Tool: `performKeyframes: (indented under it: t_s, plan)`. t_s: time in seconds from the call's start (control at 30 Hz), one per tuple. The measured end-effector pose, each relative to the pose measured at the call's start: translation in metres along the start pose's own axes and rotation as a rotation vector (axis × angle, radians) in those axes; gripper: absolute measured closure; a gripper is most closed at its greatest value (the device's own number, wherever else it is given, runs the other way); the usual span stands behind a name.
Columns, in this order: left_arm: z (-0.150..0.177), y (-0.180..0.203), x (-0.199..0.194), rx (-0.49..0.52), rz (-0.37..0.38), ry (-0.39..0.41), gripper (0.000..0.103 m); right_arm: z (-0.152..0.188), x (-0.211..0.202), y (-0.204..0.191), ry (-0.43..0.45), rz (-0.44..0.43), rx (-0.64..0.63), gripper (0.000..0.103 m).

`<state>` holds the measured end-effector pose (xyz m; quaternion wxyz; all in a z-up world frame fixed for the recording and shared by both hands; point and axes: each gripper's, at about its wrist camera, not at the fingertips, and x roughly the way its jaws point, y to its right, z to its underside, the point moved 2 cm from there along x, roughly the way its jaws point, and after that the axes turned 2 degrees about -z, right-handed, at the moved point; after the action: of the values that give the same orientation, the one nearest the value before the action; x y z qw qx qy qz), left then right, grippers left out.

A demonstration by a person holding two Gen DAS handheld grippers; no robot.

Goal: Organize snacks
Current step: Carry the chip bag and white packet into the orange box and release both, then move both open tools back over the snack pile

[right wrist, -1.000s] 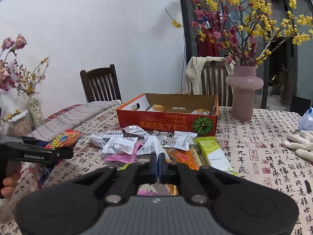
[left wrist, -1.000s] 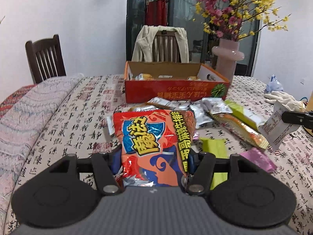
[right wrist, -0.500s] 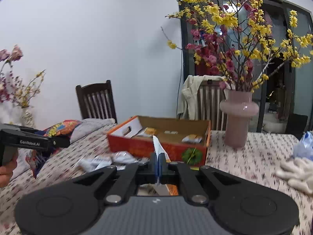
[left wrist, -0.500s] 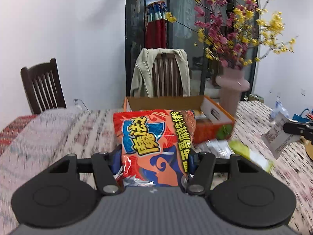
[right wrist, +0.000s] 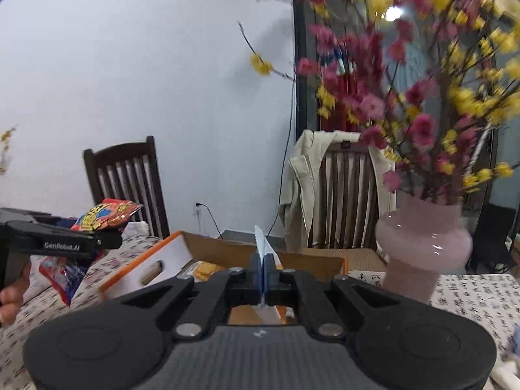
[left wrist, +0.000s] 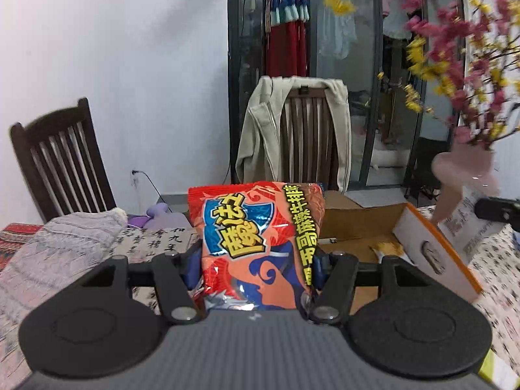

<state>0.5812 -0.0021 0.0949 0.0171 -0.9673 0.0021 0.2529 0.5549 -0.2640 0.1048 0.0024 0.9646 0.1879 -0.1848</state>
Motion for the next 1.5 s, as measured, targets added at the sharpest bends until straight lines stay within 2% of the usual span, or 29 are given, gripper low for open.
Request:
performKeyframes:
  t_s: [0.13,0.3,0.33,0.4,0.47,0.5,0.57,0.6,0.63,0.7,0.77,0.97,1.17,1.3,1.4,1.5]
  plan:
    - [-0.001,-0.002,0.048,-0.011,0.006,-0.029,0.042,-0.012,0.065,0.015,-0.063,0.024,0.002,0.102]
    - [0.012,-0.007,0.099,-0.037,0.011,-0.143,0.041,-0.008,0.139,0.021,-0.143,0.021,0.025,0.102]
    - [0.015,-0.007,0.106,-0.035,-0.01,-0.165,0.041,-0.005,0.157,0.019,-0.17,0.038,0.007,0.101]
    - [0.02,-0.005,0.114,-0.025,0.007,-0.188,0.04,-0.001,0.184,0.019,-0.216,0.07,0.018,0.101]
    - [0.023,-0.001,0.113,-0.003,0.017,-0.194,0.037,0.001,0.203,0.02,-0.249,0.079,0.052,0.096]
    - [0.024,0.001,0.112,0.013,0.024,-0.194,0.035,0.003,0.21,0.021,-0.264,0.085,0.077,0.089]
    - [0.024,0.005,0.108,0.03,0.042,-0.197,0.03,0.008,0.214,0.023,-0.292,0.059,0.134,0.081]
    - [0.024,0.006,0.105,0.028,0.047,-0.196,0.029,0.012,0.214,0.023,-0.302,0.032,0.164,0.071]
    - [0.023,0.006,0.103,0.018,0.052,-0.199,0.026,0.014,0.212,0.024,-0.308,0.015,0.182,0.061]
    - [0.019,0.007,0.097,-0.001,0.084,-0.209,0.02,0.016,0.206,0.023,-0.3,0.015,0.182,0.052]
    - [0.015,0.006,0.089,-0.014,0.1,-0.208,0.018,0.012,0.199,0.023,-0.293,0.023,0.168,0.049]
    - [0.006,0.004,0.06,-0.019,0.074,-0.207,0.014,-0.001,0.16,0.021,-0.271,0.006,0.139,0.045]
    - [0.009,-0.002,0.014,0.011,0.074,-0.158,0.007,-0.004,0.111,0.012,-0.284,-0.036,0.16,0.031]
    - [0.021,-0.007,-0.029,0.017,0.057,-0.116,0.004,0.002,0.07,0.005,-0.259,-0.046,0.152,0.027]
    - [0.04,-0.009,-0.07,0.013,0.051,-0.059,0.002,0.008,0.034,0.005,-0.222,-0.047,0.167,0.019]
    - [0.064,-0.008,-0.109,0.01,0.042,-0.025,0.001,0.019,-0.005,0.004,-0.178,-0.049,0.18,0.017]
